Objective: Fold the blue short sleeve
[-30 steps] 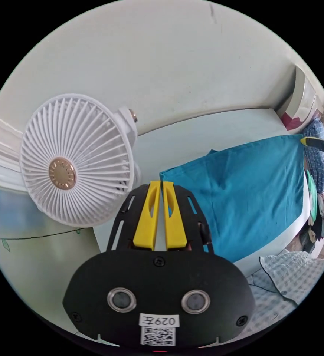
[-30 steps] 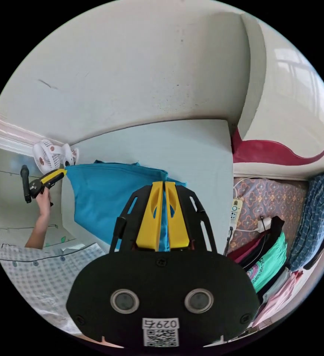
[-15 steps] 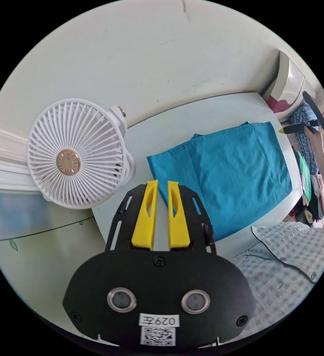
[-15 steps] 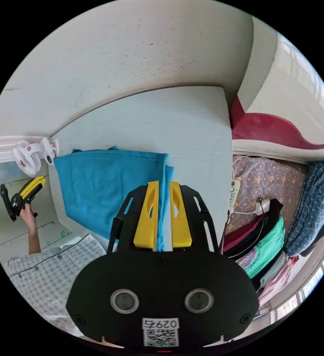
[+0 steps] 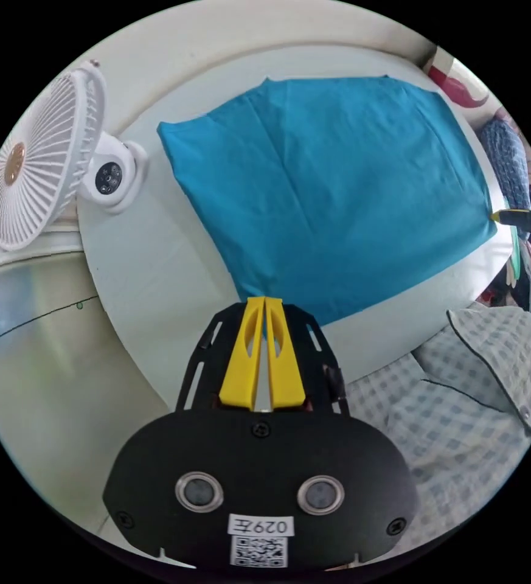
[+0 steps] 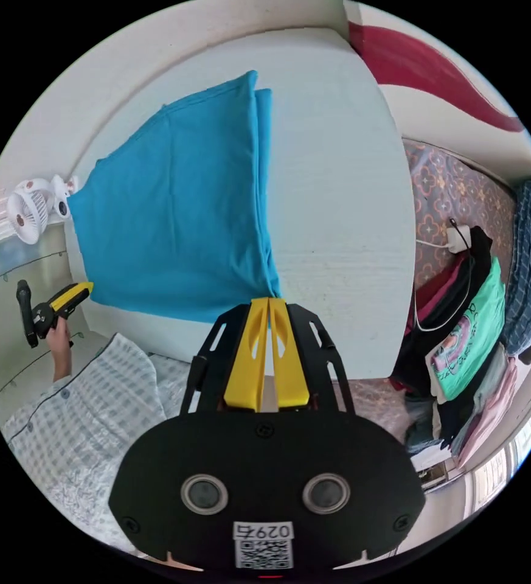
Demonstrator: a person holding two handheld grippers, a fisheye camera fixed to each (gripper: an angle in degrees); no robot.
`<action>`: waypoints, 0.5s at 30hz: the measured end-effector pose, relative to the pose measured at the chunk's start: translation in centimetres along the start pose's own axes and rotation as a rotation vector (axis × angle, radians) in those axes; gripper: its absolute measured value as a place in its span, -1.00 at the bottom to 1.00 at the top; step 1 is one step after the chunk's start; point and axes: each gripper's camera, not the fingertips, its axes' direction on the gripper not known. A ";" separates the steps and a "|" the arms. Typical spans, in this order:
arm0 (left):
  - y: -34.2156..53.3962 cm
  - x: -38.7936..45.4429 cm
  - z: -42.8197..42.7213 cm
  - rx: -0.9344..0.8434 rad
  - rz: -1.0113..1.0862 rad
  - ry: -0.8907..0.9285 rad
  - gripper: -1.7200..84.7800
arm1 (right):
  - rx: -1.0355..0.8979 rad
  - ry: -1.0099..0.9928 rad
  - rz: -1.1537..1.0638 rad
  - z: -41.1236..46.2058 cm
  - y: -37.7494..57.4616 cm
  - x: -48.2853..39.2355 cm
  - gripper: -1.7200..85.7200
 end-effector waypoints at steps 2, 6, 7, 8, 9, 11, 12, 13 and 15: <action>1.8 -1.4 -0.7 0.065 -0.044 0.080 -0.98 | 0.079 0.038 -0.019 -1.8 2.5 0.3 -0.97; 3.8 -2.7 2.6 0.019 -0.096 0.188 -0.98 | 0.040 -0.021 -0.045 -0.3 4.9 0.5 -0.97; 4.2 -3.1 4.3 -0.032 -0.110 0.174 -0.98 | -0.004 0.016 -0.045 1.0 5.5 0.6 -0.97; 4.7 -3.6 5.8 -0.067 -0.132 0.159 -0.98 | -0.017 0.041 -0.065 1.8 6.2 0.6 -0.97; 5.1 -4.1 5.8 -0.035 -0.143 0.172 -0.98 | -0.003 0.046 -0.060 1.7 6.7 0.8 -0.97; 6.8 -6.5 5.7 -0.003 -0.249 0.205 -0.98 | -0.033 0.036 -0.034 1.4 8.1 1.7 -0.97; 7.3 -7.1 5.6 0.024 -0.267 0.224 -0.98 | -0.030 0.046 -0.039 1.2 8.6 1.7 -0.97; 8.2 -8.2 5.3 0.083 -0.301 0.262 -0.98 | -0.005 0.073 -0.063 0.5 9.7 1.6 -0.97; 9.0 -9.5 5.0 0.147 -0.322 0.322 -0.98 | 0.015 0.089 -0.094 -0.1 11.2 1.3 -0.97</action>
